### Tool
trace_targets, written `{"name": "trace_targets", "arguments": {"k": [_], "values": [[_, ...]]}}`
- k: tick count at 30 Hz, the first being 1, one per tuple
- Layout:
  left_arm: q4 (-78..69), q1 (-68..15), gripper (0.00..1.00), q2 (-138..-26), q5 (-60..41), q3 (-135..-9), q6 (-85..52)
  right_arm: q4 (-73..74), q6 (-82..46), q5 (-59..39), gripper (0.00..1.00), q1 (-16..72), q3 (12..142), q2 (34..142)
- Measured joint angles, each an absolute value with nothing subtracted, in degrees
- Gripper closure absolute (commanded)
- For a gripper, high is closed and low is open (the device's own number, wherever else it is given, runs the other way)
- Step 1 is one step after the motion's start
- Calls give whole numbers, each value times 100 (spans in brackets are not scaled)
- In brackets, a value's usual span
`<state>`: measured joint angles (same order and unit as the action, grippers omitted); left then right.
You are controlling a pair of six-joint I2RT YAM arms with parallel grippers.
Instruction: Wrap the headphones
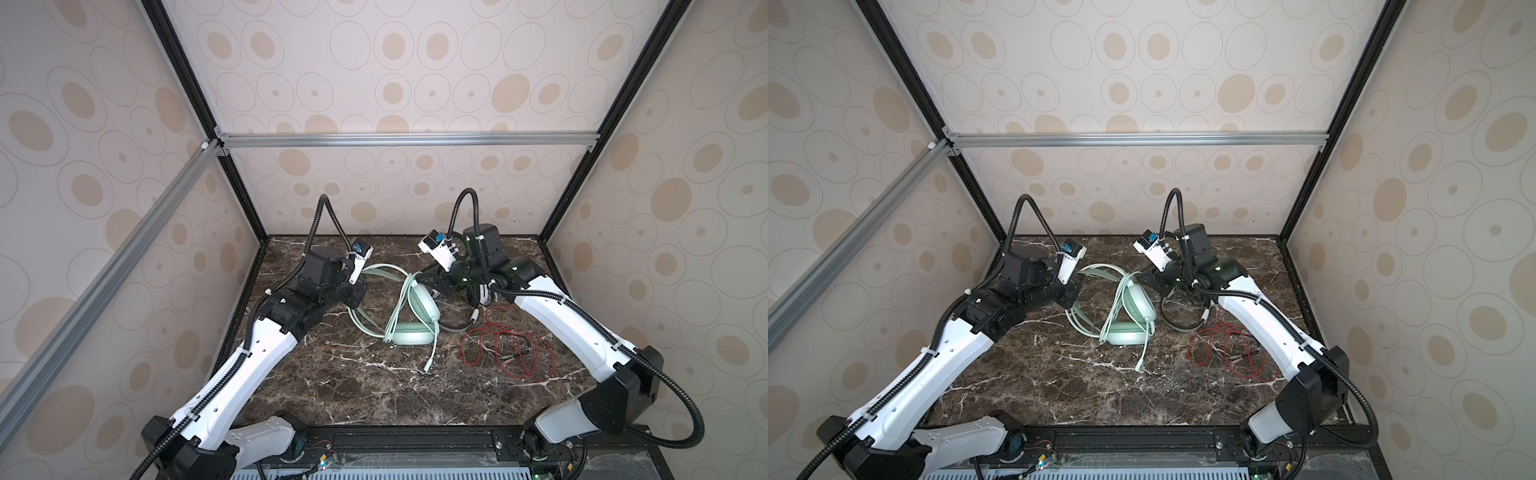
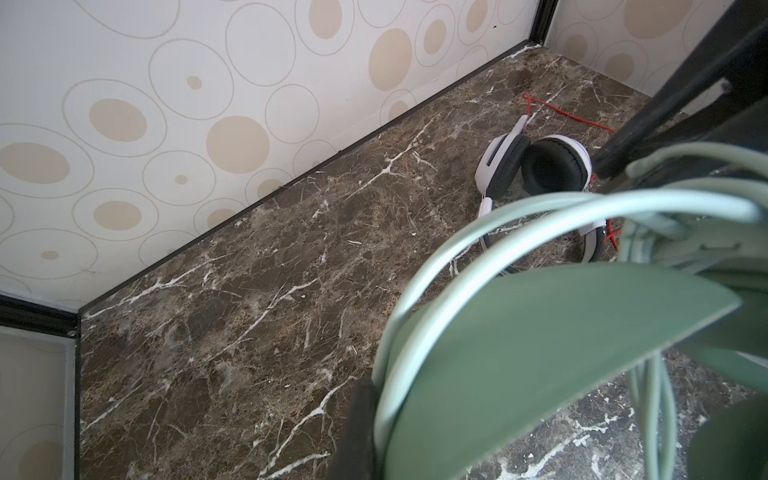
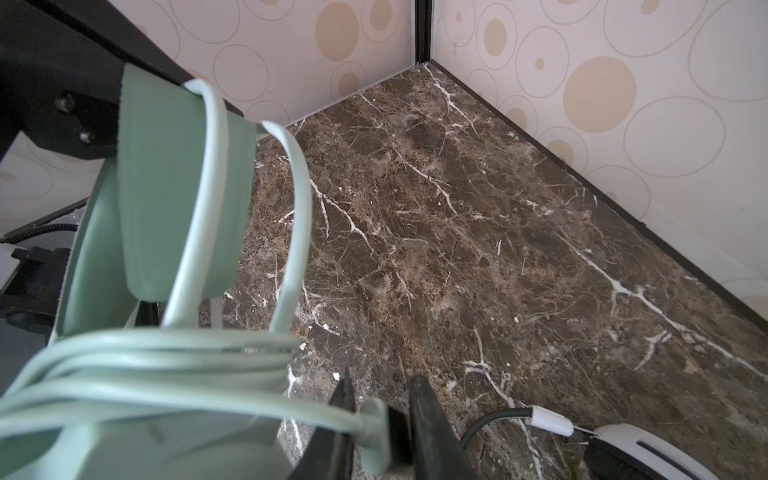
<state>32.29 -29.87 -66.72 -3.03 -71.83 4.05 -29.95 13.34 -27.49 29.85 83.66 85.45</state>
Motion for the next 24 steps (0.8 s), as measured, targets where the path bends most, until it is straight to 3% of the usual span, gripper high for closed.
{"name": "trace_targets", "arguments": {"k": [16, 24], "values": [[3232, -2995, 100, -6779, -270, -7183, 209, -2637, 1072, -2561, 51, 2589, 7295, 8246], [3232, -2995, 100, -6923, -200, -7161, -89, -2567, 954, -1791, 40, 2539, 7227, 8062]]}}
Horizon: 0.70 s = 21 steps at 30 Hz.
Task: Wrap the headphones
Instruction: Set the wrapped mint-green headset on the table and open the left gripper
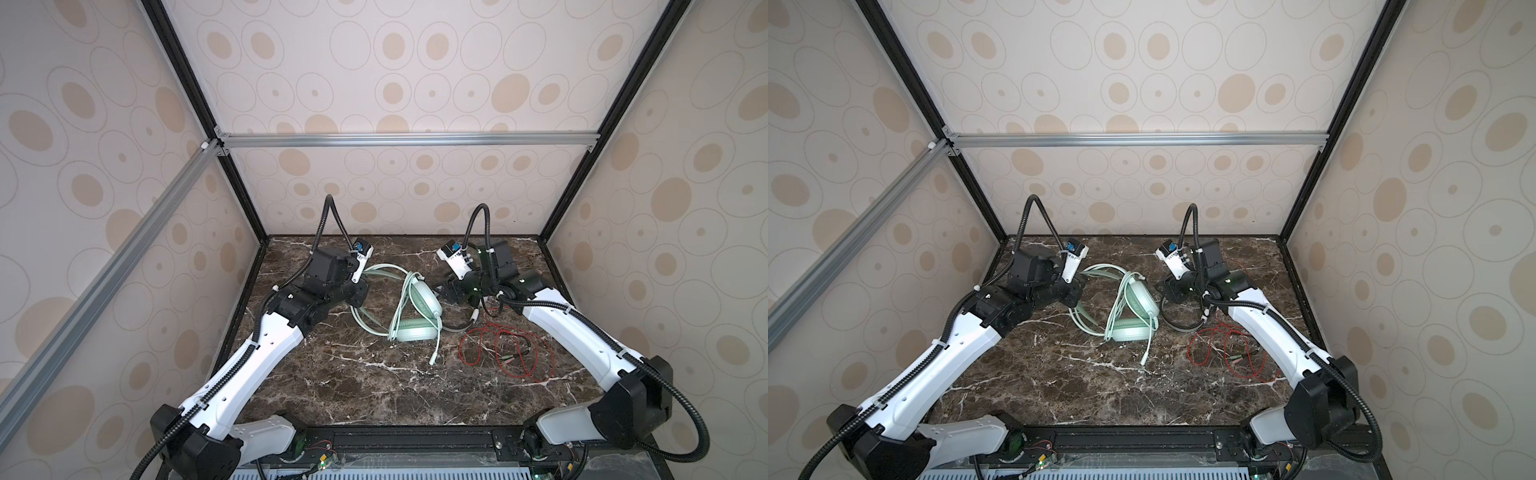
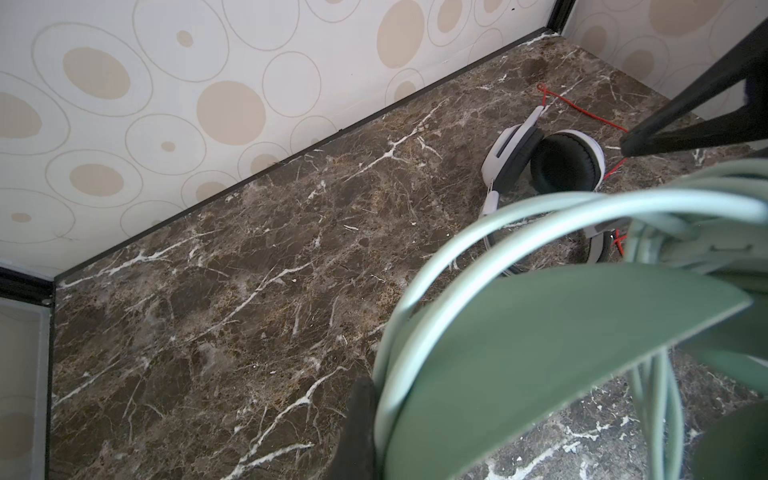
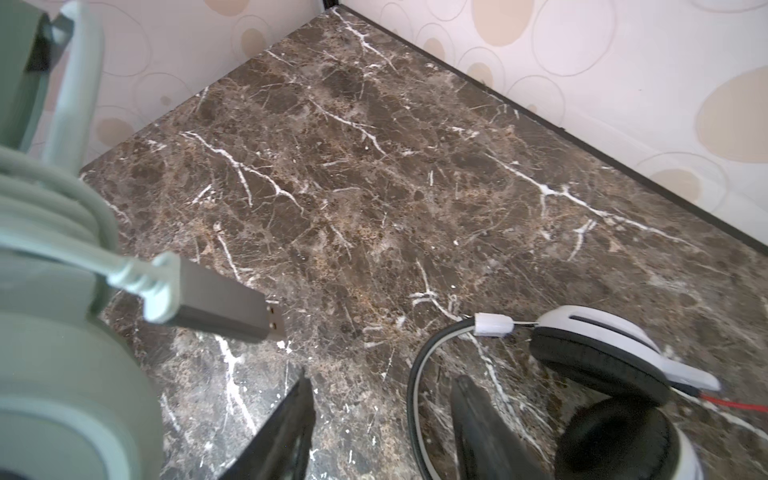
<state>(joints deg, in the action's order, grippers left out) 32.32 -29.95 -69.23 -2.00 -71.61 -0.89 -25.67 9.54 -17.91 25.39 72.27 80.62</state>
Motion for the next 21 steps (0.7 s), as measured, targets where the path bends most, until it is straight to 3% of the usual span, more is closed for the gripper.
{"name": "trace_targets", "arguments": {"k": [3, 6, 21], "values": [[3229, -2993, 100, -6958, -178, -7155, -263, -2571, 913, -1481, 35, 2539, 7225, 8009], [3227, -2980, 100, -7052, -176, -7155, -423, -2561, 805, -1192, 24, 2536, 7177, 7913], [3153, -2226, 100, -7642, -244, -7153, -904, -2703, 390, -475, 14, 2536, 7043, 7413]]}}
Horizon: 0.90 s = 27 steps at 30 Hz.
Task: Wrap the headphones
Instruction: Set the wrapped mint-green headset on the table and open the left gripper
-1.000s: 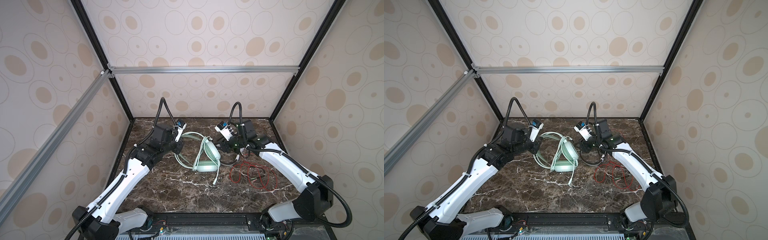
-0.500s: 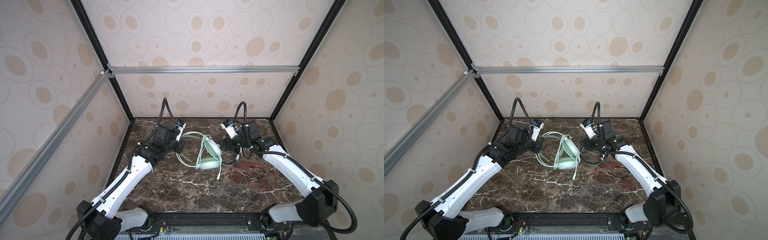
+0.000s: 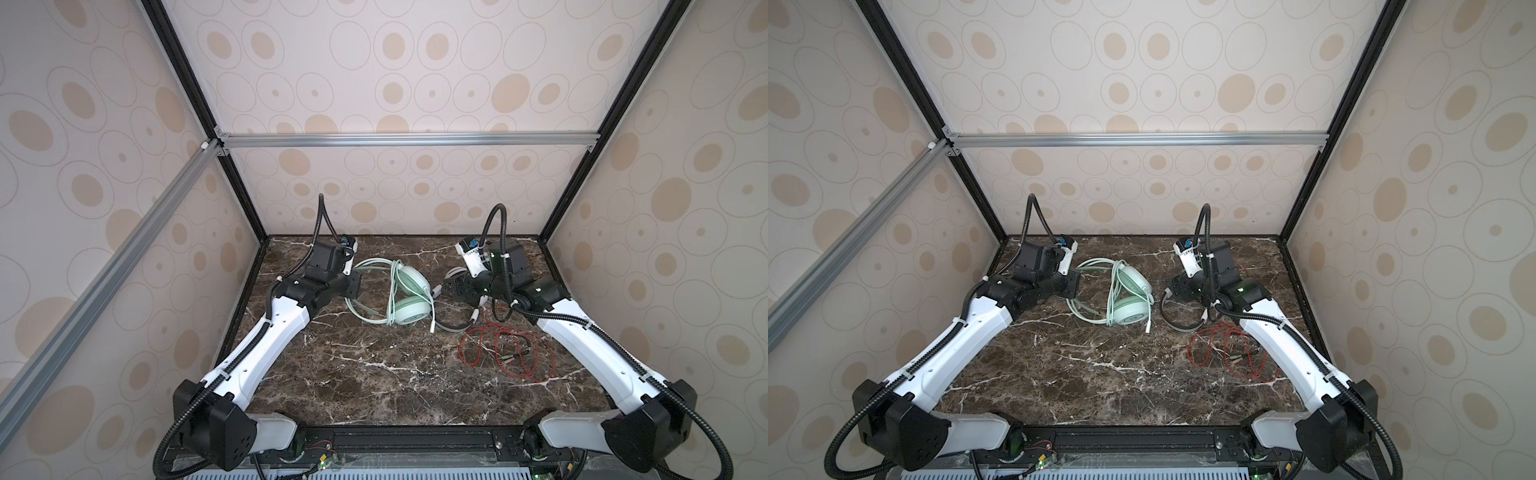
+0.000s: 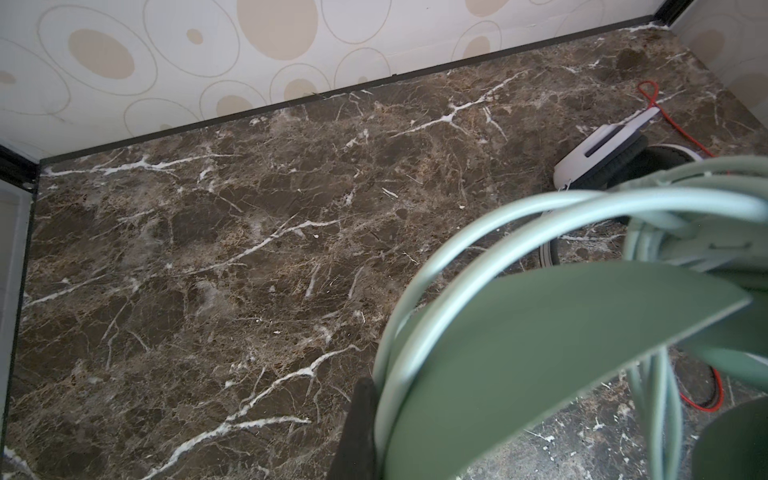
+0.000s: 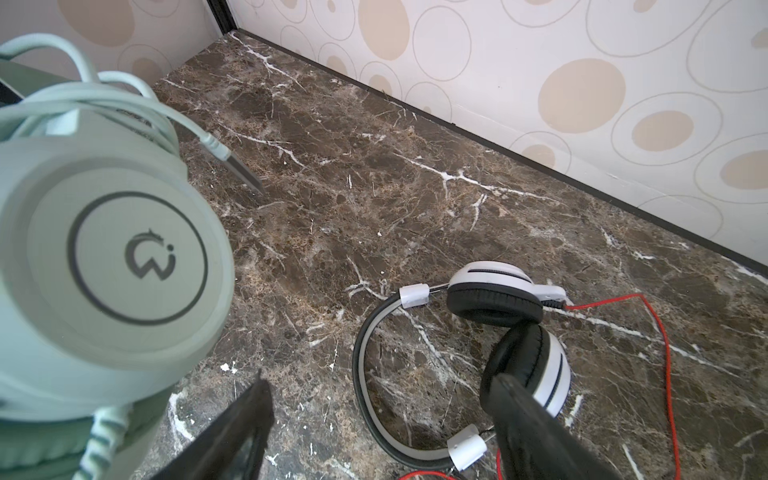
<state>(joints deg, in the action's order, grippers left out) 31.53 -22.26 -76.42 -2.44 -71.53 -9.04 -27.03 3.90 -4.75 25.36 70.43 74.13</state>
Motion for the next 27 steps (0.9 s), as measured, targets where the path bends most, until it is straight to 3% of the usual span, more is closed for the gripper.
{"name": "trace_targets", "arguments": {"k": [12, 27], "values": [[2683, -1765, 100, -8123, -333, -7153, -952, -3074, 342, -438, 8, 2530, 7076, 7411], [1861, -1223, 100, -9144, -360, -7120, -891, -3634, 189, -405, 6, 2530, 7258, 7378]]}}
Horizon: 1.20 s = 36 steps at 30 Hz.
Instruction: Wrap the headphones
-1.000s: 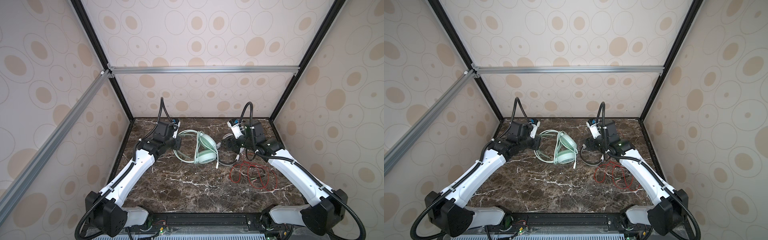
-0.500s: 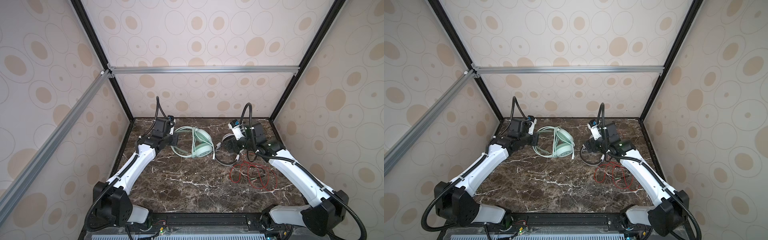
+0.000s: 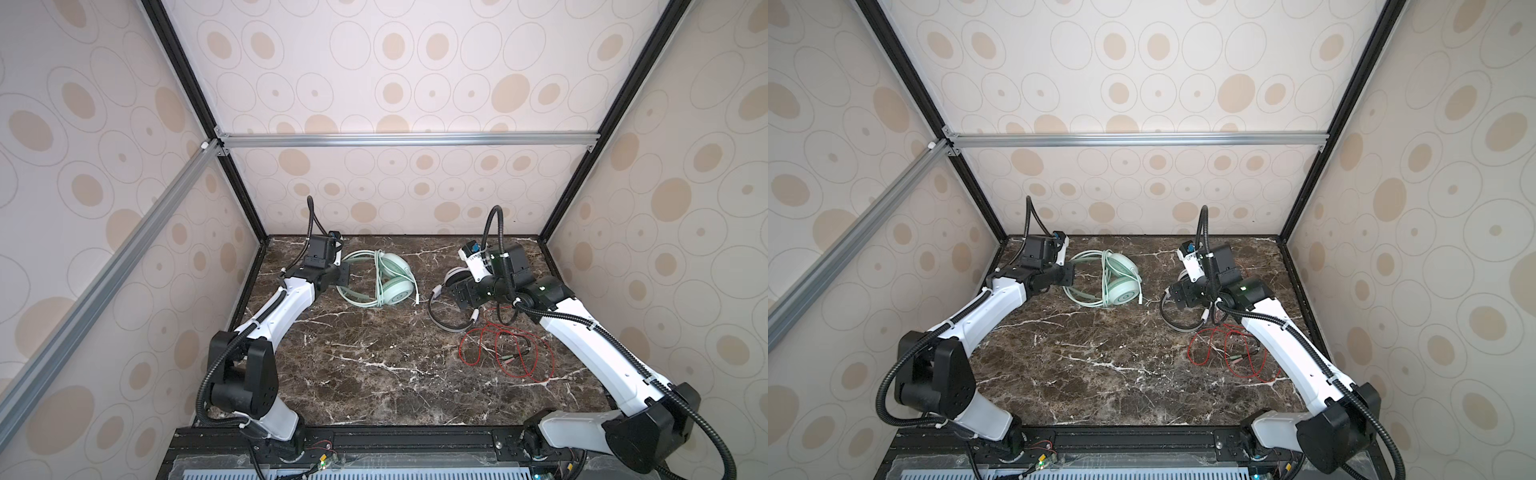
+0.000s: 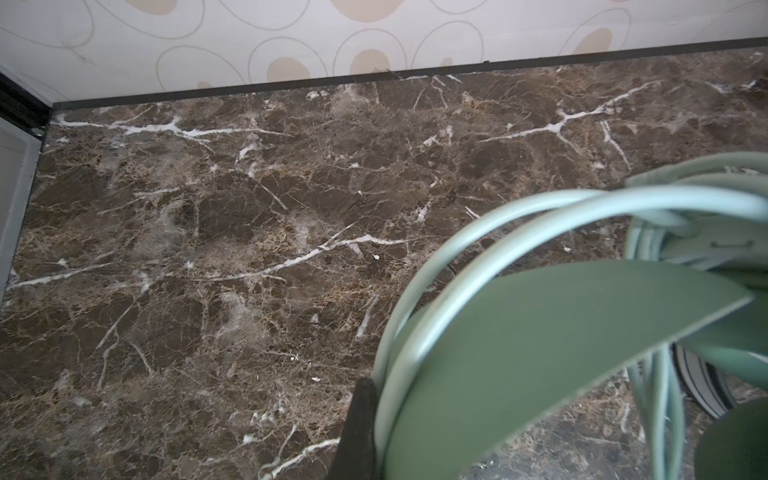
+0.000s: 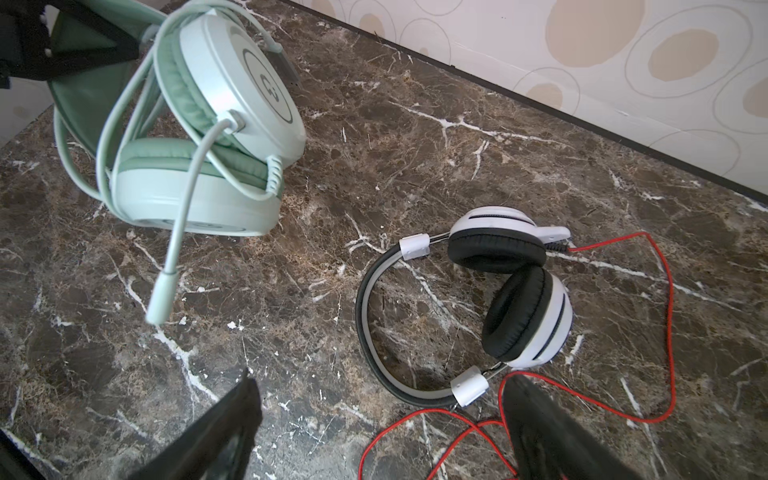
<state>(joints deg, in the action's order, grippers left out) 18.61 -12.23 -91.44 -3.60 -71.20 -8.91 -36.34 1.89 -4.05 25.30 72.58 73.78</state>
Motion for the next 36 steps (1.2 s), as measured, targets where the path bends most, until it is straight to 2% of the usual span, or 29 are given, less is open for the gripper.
{"name": "trace_targets", "arguments": {"k": [9, 31, 36], "values": [[1590, -1068, 100, -10248, -447, -7391, -661, -3909, 69, -360, 6, 2530, 7330, 7120], [1549, -958, 100, -12534, -1026, -9439, -172, -4565, -10, -47, 3, 2530, 7647, 6928], [1638, -950, 90, -12752, -1100, -9719, -95, -4580, -23, 5, 3, 2530, 7780, 6941]]}}
